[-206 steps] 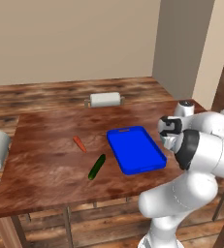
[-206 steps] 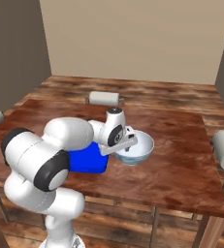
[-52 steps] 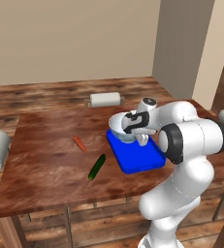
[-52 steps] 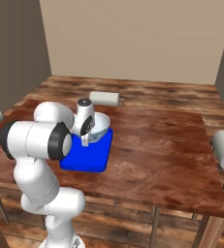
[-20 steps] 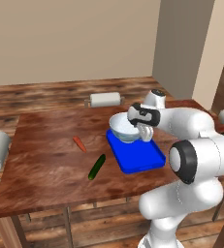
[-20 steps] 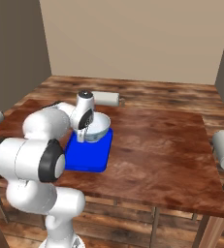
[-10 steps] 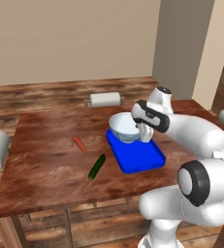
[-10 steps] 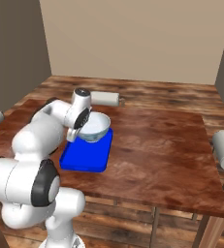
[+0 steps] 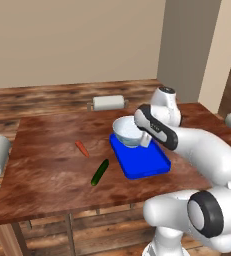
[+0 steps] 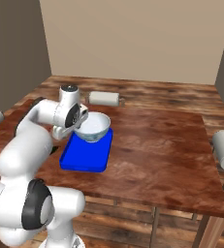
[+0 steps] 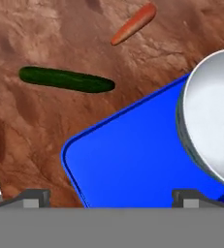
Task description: Place the two vegetables and bowl onto the tray for setting up a vegetable dip station.
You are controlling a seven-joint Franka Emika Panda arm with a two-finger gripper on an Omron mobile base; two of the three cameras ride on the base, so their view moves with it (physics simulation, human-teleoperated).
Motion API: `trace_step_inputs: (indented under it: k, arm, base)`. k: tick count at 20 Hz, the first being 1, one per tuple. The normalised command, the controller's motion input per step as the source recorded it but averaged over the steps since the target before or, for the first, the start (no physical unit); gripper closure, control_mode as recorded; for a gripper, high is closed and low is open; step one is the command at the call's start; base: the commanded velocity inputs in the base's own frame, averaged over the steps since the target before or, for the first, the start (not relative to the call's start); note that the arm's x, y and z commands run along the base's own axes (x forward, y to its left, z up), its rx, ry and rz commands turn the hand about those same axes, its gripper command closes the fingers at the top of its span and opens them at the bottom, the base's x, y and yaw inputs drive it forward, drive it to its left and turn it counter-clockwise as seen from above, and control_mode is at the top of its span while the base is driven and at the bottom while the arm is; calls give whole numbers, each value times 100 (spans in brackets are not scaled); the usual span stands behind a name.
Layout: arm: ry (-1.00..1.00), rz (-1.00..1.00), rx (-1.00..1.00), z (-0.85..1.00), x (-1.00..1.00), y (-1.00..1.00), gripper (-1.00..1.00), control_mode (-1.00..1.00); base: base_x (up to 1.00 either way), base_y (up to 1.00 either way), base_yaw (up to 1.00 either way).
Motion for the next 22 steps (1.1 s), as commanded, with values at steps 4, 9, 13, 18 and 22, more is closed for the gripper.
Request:
trace_step_inputs:
  k: [4, 9, 13, 18, 22]
  arm:
    - [4, -41, 0, 15, -38, 21, -100, -100]
    - [11, -40, 5, 21, -36, 25, -100, -100]
    - [11, -40, 2, 15, -31, 28, -100, -100]
    - [22, -37, 7, 10, -24, 28, -100, -100]
    - [19, -36, 7, 2, -21, 29, -100, -100]
  base:
    - [0, 0, 0]
    - [0, 0, 0]
    - [0, 0, 0]
    - [0, 0, 0]
    - [0, 0, 0]
